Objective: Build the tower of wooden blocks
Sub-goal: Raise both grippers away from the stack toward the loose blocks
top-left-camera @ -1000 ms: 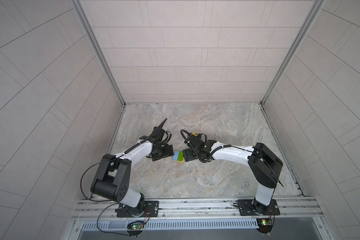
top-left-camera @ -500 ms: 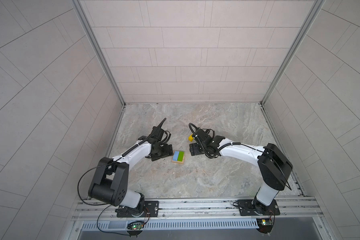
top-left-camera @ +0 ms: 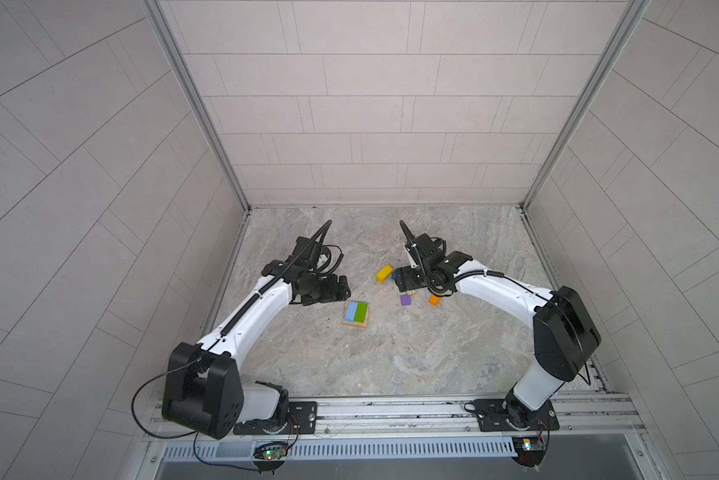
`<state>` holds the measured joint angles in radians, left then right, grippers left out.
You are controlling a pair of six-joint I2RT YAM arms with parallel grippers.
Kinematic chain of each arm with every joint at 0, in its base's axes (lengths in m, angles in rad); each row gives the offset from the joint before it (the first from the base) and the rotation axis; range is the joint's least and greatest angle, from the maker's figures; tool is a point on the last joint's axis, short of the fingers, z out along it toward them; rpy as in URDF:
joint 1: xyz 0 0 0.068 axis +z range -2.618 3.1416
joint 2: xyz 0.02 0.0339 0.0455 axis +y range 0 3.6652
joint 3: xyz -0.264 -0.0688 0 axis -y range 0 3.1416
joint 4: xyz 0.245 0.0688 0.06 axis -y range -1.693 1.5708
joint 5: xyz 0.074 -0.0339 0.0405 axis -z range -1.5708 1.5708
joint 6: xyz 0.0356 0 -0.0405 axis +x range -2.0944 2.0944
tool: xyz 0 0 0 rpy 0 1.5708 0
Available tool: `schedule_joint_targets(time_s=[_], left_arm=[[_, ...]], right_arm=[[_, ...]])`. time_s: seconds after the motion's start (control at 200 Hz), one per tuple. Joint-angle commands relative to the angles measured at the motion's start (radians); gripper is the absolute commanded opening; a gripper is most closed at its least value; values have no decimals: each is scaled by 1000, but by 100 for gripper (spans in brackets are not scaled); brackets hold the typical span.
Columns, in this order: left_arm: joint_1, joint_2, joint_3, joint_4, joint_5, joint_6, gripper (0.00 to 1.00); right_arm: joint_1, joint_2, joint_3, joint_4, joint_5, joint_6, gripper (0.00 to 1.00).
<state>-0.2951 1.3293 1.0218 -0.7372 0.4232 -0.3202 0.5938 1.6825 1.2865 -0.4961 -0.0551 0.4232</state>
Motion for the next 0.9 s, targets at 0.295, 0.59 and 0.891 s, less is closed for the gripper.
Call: schedule_joint_targets(time_s=[0.295,0.59,0.891], left_arm=[[-9,4,29,57,47,-128,91],[-94,122,86,168,-39,-292,92],[-160,362,289,140,-91,-304,91]], right_arm=[[-50,48,166,-149,-65,-105,86],[-70,-45,98,-168,-83,-29,86],[-89,-208,-65,-163,-86,37,86]])
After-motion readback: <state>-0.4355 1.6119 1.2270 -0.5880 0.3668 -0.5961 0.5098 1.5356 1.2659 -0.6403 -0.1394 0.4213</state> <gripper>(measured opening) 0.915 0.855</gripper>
